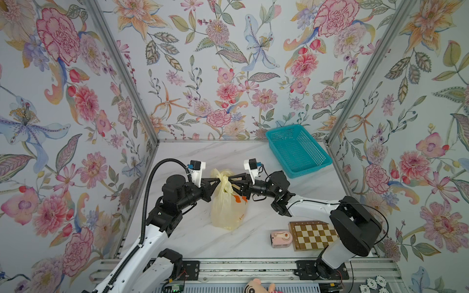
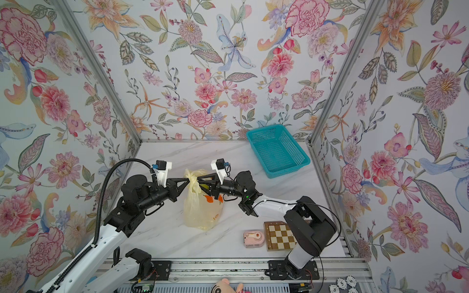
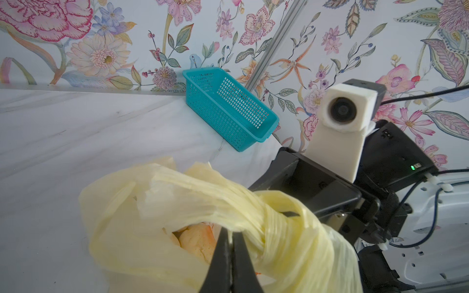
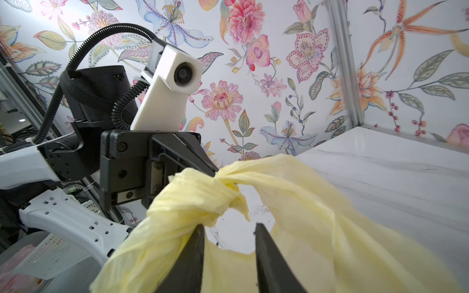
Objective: Place the pears into plastic bags & tie knots
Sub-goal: Tie the plastic bag at the center of the board.
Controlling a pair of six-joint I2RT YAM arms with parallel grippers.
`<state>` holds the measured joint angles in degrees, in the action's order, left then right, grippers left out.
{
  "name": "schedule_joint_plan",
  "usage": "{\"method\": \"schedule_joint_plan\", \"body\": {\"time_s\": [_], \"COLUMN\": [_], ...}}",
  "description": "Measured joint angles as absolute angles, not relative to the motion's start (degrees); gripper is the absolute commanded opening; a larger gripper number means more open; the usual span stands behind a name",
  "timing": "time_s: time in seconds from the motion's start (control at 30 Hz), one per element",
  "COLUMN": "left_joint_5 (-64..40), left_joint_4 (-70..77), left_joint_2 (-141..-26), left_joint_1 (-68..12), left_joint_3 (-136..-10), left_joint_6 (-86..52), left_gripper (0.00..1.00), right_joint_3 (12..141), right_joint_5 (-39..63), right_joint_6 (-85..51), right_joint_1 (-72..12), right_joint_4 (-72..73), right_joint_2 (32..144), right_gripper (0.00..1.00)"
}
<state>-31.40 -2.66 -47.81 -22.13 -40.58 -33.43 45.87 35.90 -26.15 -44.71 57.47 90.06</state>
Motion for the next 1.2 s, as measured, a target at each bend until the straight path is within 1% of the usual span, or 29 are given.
{"method": "schedule_joint_plan", "body": {"time_s": [0.17,0.33,0.5,0.77,0.97,1.03,1.07,1.13,1.2], "left_joint_5": [-31.5,-31.6,-31.7,-32.6,-32.6,-32.6,-32.6,-32.6,-32.6], "left_joint_4": [-2.5,-2.4,-2.4,-2.4,-2.4,-2.4,-2.4,-2.4,-2.4], "left_joint_2": [-48.1,-48.3,-48.8,-48.8,-48.8,-48.9,-48.9,-48.9,-48.9], "left_joint_1": [-22.1,-22.1,-22.1,-22.1,-22.1,-22.1,-22.1,-22.1,-22.1], "left_joint_3": [-40.5,-40.5,-40.5,-40.5,-40.5,-40.5,-40.5,-40.5,-40.5], "left_joint_6": [-33.4,-33.4,-33.4,-33.2,-32.8,-32.8,-32.8,-32.6,-32.4], "left_gripper": [0.0,0.0,0.0,0.0,0.0,0.0,0.0,0.0,0.0], "right_joint_3": [41.7,40.8,40.8,45.8,48.4,48.8,48.8,48.8,48.9], "right_joint_5": [33.0,29.5,26.9,24.1,24.3,24.6,24.7,24.9,24.9], "right_joint_6": [-19.7,-12.4,-7.2,-5.1,-3.8,-3.3,-3.0,-2.5,-2.2], "right_joint_1": [-44.7,-47.8,-50.6,-50.8,-50.8,-50.8,-50.8,-50.9,-50.9], "right_joint_4": [47.4,37.3,32.4,30.7,30.4,30.1,30.0,29.6,29.3], "right_joint_2": [80.1,75.2,74.5,76.5,77.3,77.4,77.4,77.4,77.4], "right_gripper": [0.43,0.48,0.49,0.48,0.33,0.24,0.21,0.09,0.0]}}
